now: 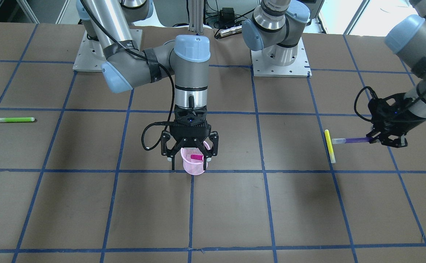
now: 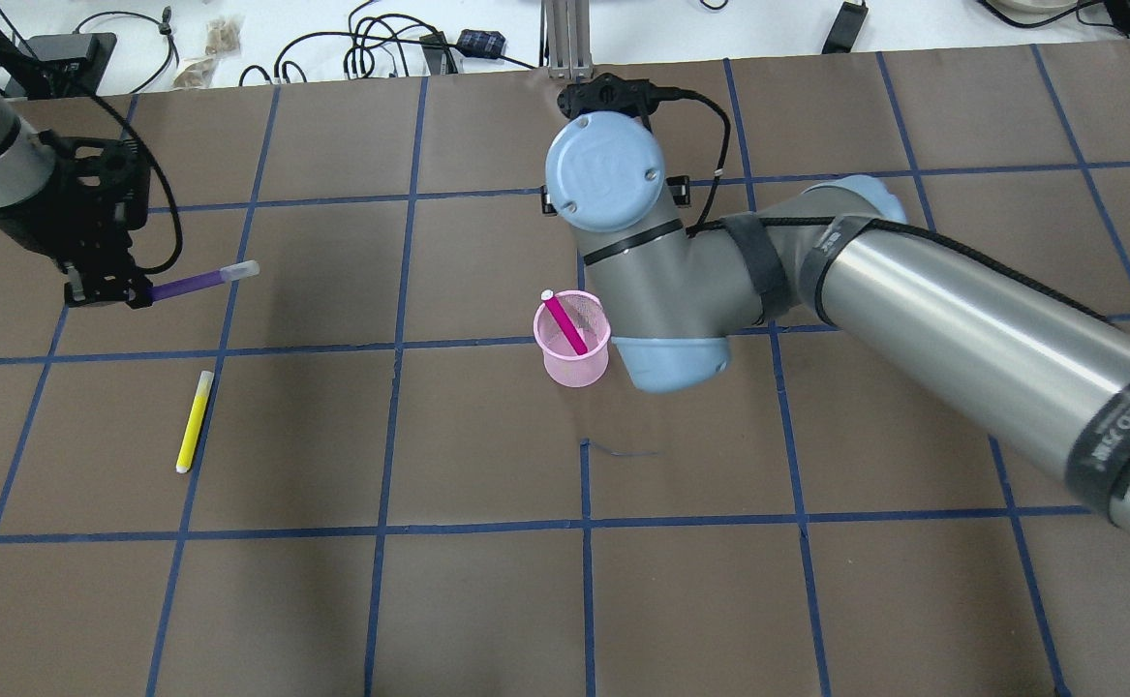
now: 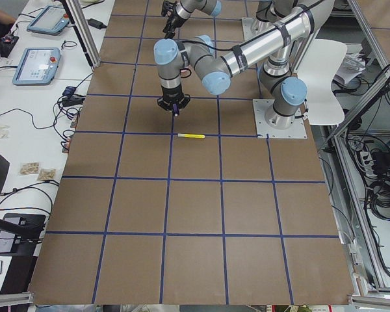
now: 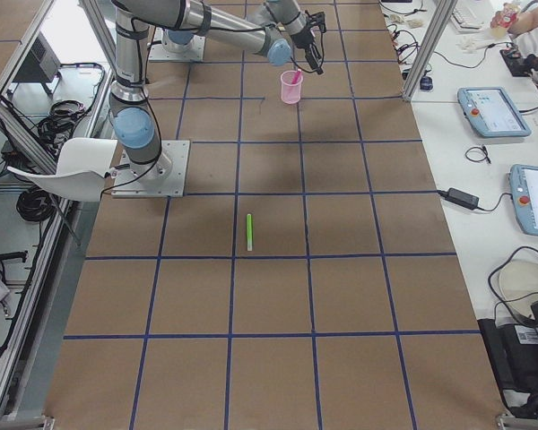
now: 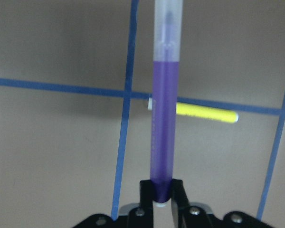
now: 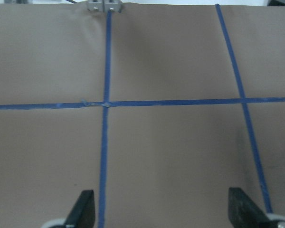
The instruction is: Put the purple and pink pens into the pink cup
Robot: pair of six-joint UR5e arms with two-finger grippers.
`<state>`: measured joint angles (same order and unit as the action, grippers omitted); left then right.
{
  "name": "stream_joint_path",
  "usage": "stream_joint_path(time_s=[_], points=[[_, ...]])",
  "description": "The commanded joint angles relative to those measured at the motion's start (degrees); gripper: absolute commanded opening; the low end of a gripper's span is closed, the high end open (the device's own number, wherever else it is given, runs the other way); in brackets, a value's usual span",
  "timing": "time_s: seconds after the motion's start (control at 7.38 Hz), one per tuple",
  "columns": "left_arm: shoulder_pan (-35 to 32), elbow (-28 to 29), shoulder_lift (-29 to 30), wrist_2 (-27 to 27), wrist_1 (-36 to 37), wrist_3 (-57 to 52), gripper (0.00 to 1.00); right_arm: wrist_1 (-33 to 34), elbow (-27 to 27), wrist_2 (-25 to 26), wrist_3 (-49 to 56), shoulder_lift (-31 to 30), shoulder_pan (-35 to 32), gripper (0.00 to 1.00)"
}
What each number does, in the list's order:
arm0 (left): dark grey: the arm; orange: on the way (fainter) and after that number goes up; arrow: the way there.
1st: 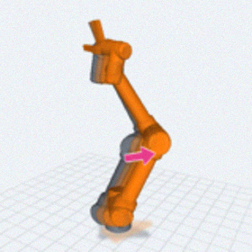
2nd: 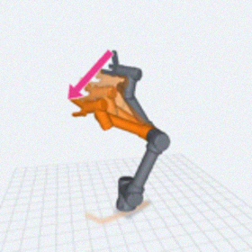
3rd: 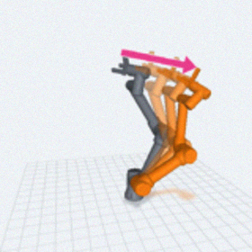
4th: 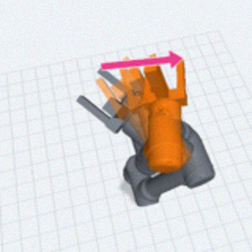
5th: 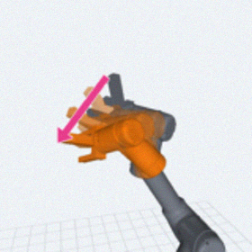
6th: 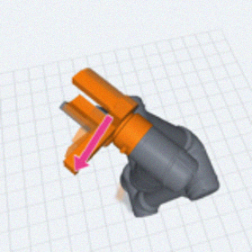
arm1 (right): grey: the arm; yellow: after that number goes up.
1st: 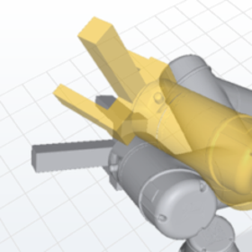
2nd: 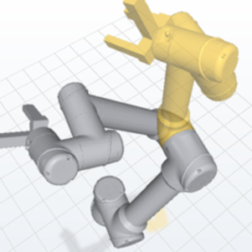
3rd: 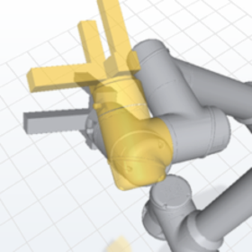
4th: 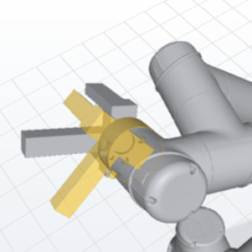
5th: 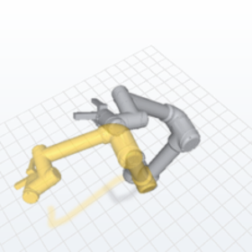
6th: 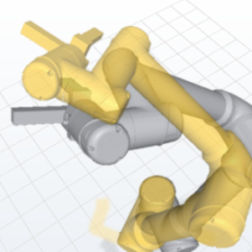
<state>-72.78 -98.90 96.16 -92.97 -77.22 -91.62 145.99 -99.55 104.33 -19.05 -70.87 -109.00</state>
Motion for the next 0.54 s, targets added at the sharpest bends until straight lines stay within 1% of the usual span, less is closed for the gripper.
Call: stream_joint_path(time_s=[0.0,0.14,0.27,0.41], points=[[-12.1,0.8,0.0,0.4,-3.8,23.9,0.00,-14.7,1.2,-8.0,6.1,-4.9,12.1,1.00],[-17.5,1.4,0.8,-0.1,-3.8,35.0,0.00,-19.1,2.0,-12.0,8.5,-6.6,17.9,1.00],[-21.1,1.6,1.6,-0.3,-4.1,44.3,0.00,-23.8,4.3,-14.5,8.9,-7.4,20.6,1.00],[-24.0,1.6,2.5,-1.3,-4.2,50.2,0.00,-31.7,7.5,-14.0,9.0,-7.8,20.9,1.00]])
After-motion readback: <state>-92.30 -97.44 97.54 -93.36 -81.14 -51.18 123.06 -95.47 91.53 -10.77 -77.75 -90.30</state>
